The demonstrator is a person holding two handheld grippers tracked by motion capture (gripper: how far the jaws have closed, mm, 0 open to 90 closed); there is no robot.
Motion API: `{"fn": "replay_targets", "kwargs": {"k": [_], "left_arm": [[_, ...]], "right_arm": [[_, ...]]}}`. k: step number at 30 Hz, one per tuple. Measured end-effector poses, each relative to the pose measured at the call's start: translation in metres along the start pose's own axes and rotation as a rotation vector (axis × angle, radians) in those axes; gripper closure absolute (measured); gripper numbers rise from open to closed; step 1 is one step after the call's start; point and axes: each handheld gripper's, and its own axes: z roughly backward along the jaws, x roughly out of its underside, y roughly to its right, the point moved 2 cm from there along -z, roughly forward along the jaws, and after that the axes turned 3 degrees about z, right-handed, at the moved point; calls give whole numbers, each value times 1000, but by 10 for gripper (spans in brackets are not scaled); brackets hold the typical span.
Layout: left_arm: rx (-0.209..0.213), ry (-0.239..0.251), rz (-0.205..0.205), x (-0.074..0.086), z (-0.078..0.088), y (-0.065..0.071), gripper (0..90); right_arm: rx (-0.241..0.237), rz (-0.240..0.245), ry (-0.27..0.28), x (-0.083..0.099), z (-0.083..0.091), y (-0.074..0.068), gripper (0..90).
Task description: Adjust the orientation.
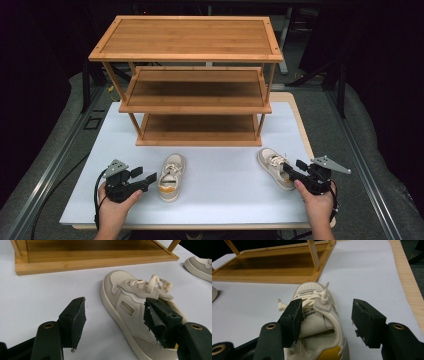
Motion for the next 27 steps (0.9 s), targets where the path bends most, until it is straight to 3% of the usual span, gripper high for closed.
{"fn": "replay_targets", "kwargs": {"k": [4, 5, 9, 22, 27], "left_arm": [[-1, -2, -1, 0, 0, 0, 340], [0, -2, -1, 0, 0, 0, 340], [2, -1, -1, 0, 0, 0, 339], [4, -10, -2, 2, -1, 0, 339], [4, -11, -3, 2, -1, 1, 339]], "right_arm": [[27, 87, -15, 0, 1, -12, 391], [15, 102, -16, 0, 1, -14, 370], [48, 184, -40, 3, -1, -23, 278], [16, 194, -104, 19, -12, -17, 243], [32, 222, -119, 24, -16, -19, 236]]}}
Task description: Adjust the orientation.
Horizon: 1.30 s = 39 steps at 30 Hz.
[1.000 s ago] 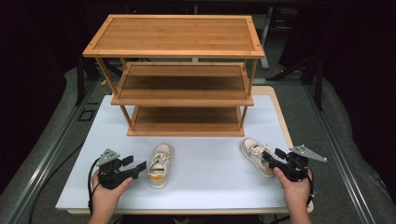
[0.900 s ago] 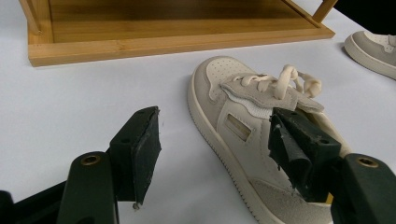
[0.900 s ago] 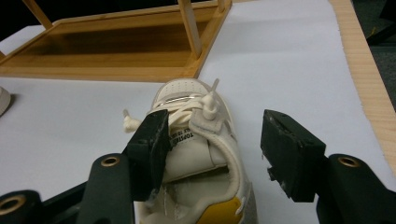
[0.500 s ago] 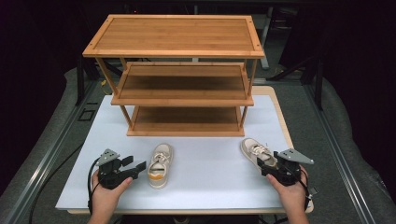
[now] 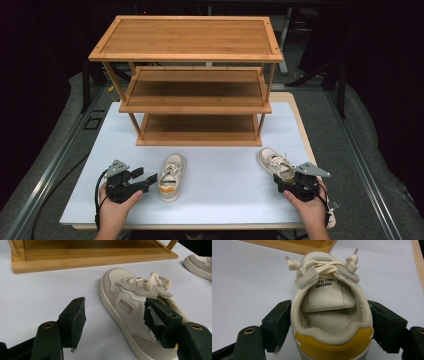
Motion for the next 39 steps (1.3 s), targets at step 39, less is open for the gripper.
{"fn": "replay_targets", "kwargs": {"k": [39], "left_arm": [[25, -17, -19, 4, -5, 9, 339]], "right_arm": [[-82, 57, 97, -56, -21, -131, 363]]}}
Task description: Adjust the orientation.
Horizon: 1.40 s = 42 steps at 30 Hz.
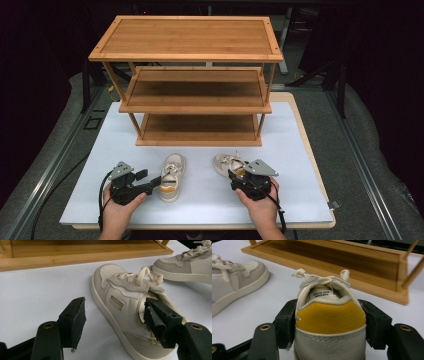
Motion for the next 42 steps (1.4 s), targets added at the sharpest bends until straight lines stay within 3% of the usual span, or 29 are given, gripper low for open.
{"fn": "replay_targets", "kwargs": {"k": [7, 9, 17, 20, 24, 29, 32, 36, 39, 42], "left_arm": [[10, -1, 2, 2, -2, 2, 341], [11, -1, 0, 1, -2, 2, 343], [14, 3, 2, 2, -2, 2, 343], [17, 0, -1, 2, -1, 1, 343], [16, 5, 2, 2, -1, 0, 344], [13, 43, 4, -1, 4, -2, 368], [-5, 55, -1, -3, 8, -4, 433], [-46, 47, 0, -1, 6, -7, 618], [-69, 8, -7, 2, -5, -11, 717], [-73, -23, -12, 4, -18, -11, 767]], "right_arm": [[0, 2, 6, 4, -9, -21, 353], [-6, -14, -7, 9, -10, -24, 347], [-14, 0, -89, 21, -15, -35, 308], [-21, 10, -91, 21, -14, -35, 296], [-83, -8, -22, 15, -1, -31, 293], [-84, -11, 97, 3, 18, -20, 298], [-54, -32, 126, -1, 24, -4, 430], [-23, -68, 59, 8, 19, 20, 689], [-28, -105, -2, 16, 8, 30, 763], [-58, -116, -42, 22, -2, 30, 781]]}}
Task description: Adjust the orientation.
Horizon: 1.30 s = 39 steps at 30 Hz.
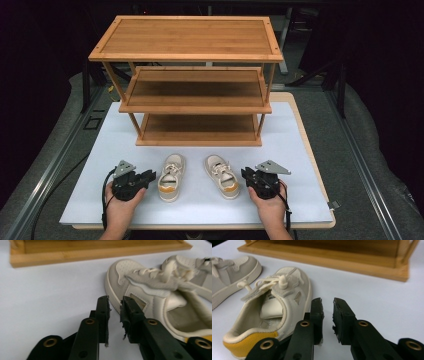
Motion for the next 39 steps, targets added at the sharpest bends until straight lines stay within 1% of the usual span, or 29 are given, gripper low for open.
{"fn": "replay_targets", "kwargs": {"k": [4, 6, 7, 8, 10, 11, 12, 13, 14, 15, 16, 17, 19, 20, 22, 23, 25, 26, 28, 29, 31, 32, 33, 34, 35, 36, 37, 38, 39], "left_arm": [[15, -18, 1, 1, -10, 6, 806], [18, -20, -1, 2, -11, 8, 851], [31, -20, 4, 2, -11, 8, 868], [41, -18, 10, 2, -11, 8, 886], [68, -15, 36, 2, -11, 8, 892], [75, -15, 36, 2, -11, 8, 892], [78, -15, 36, 2, -12, 9, 893], [81, -18, 31, 2, -12, 11, 893], [82, -20, 29, 2, -14, 12, 893], [87, -19, 31, 2, -15, 13, 893], [92, -24, 30, 2, -16, 14, 893], [97, -27, 26, 2, -18, 15, 893], [109, -28, 26, 1, -21, 19, 893], [117, -32, 25, 1, -22, 20, 893], [125, -30, 22, 1, -25, 25, 893], [123, -29, 21, 1, -25, 28, 893], [119, -26, 34, 1, -26, 29, 892], [118, -26, 40, 1, -27, 30, 891], [112, -29, 42, 0, -29, 31, 891], [105, -31, 46, 0, -29, 31, 890], [106, -25, 54, 0, -31, 32, 891], [110, -26, 56, 0, -32, 33, 892], [119, -26, 57, 0, -33, 35, 893], [126, -27, 59, 0, -34, 36, 893], [138, -30, 63, 1, -35, 39, 893], [118, -24, 50, 1, -36, 42, 895], [110, -27, 43, 1, -35, 44, 895], [106, -28, 44, 0, -35, 44, 896], [110, -28, 51, 0, -35, 44, 896]], "right_arm": [[-24, 33, -34, 3, -10, -11, 803], [-14, 44, -44, 4, -13, -16, 847], [-13, 39, -45, 4, -13, -17, 850], [-26, 18, -48, 4, -13, -17, 851], [-39, -1, -48, 6, -13, -19, 865], [-31, -7, -55, 7, -13, -21, 870], [-36, -11, -57, 7, -13, -24, 868], [-50, -8, -50, 8, -14, -27, 869], [-61, 2, -59, 8, -16, -30, 868], [-62, 16, -70, 9, -19, -34, 867], [-54, 22, -76, 10, -22, -38, 867], [-57, 26, -85, 10, -24, -41, 860], [-75, 22, -78, 9, -30, -47, 853], [-93, 20, -78, 8, -32, -50, 850], [-111, 33, -70, 7, -35, -55, 845], [-86, 49, -74, 7, -35, -57, 831], [-74, 62, -81, 6, -36, -57, 789], [-67, 63, -71, 6, -38, -55, 779], [-50, 53, -70, 3, -40, -49, 779], [-47, 52, -72, 2, -41, -46, 805], [-78, 54, -67, -1, -45, -44, 851], [-88, 60, -69, -3, -46, -46, 869], [-112, 69, -66, -3, -47, -48, 898], [-90, 88, -69, -3, -47, -51, 899], [-89, 105, -70, -4, -47, -54, 900], [-95, 111, -73, -4, -48, -56, 900], [-86, 113, -71, -4, -47, -58, 900], [-73, 119, -78, -4, -47, -58, 900], [-75, 115, -76, -3, -46, -59, 900]]}}
